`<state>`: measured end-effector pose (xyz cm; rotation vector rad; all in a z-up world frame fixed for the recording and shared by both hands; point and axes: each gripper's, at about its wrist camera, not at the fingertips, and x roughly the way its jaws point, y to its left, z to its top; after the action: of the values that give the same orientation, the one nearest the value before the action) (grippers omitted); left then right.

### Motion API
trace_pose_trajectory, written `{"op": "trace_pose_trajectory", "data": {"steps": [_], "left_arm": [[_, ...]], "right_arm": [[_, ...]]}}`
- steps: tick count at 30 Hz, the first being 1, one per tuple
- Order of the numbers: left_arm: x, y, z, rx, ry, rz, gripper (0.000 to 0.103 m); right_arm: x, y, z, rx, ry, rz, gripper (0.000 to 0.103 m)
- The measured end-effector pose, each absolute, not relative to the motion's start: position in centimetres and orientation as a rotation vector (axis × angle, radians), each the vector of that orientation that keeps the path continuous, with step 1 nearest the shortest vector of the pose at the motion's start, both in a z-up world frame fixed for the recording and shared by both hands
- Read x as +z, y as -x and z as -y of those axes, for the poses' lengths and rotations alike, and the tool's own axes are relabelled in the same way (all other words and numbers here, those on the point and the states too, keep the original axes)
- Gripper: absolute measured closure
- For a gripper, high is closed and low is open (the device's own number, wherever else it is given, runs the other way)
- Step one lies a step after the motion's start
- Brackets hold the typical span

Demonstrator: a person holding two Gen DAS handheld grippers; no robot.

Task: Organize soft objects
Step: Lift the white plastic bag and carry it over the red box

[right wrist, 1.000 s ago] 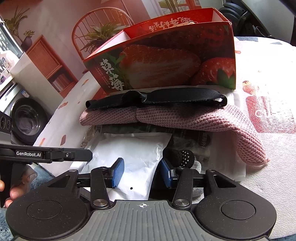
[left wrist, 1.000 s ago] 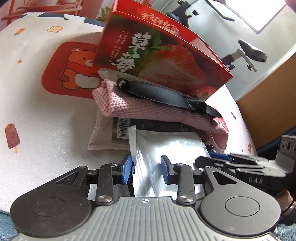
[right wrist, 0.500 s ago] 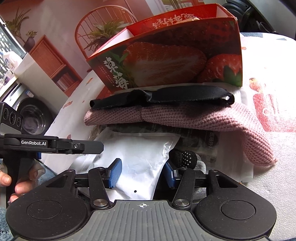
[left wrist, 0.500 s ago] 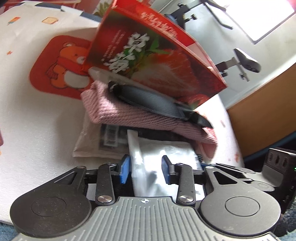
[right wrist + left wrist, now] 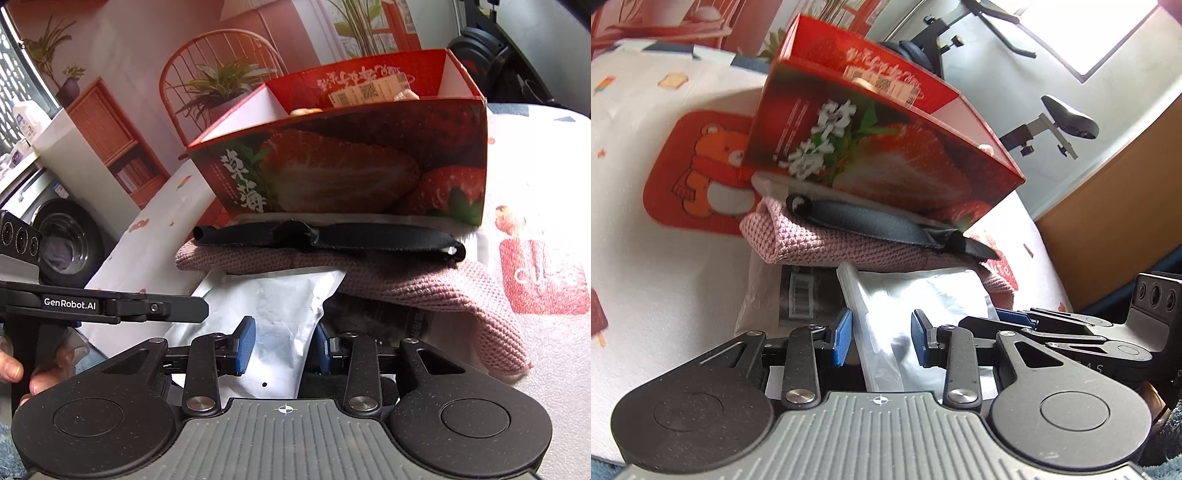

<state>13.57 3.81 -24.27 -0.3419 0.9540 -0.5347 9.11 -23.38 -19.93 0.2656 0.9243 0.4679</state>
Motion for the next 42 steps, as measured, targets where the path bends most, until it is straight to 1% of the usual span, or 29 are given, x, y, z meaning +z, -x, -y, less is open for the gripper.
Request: {"op": "trace_pose_trajectory", "data": {"steps": [13,22,30,34,42], "left_arm": [[-16.7,-14.1,-2.5,-0.585,0.244,-0.761,0.068],[-13.3,-15.9,-1.8,-0.574,0.230,-0.682,0.068],[-12.3,-18.5,-1.3,-0.558,0.234,-0.647,0.068],[-12.1,-20.3,-0.7,-0.541,0.240,-0.651,0.068],[-12.0,-24.8,0.2,-0.523,0.231,-0.635,0.068]], "right_arm": [[-14.3,-9.9,24.7,0.454,-0.252,-0.770,0.070],[-10.6,-12.4,24.7,0.460,-0.217,-0.705,0.070],[-8.9,-16.1,24.5,0.459,-0.158,-0.678,0.070],[-8.7,-18.2,24.7,0.448,-0.153,-0.686,0.070],[-8.6,-23.3,25.5,0.441,-0.133,-0.628,0.070]]}}
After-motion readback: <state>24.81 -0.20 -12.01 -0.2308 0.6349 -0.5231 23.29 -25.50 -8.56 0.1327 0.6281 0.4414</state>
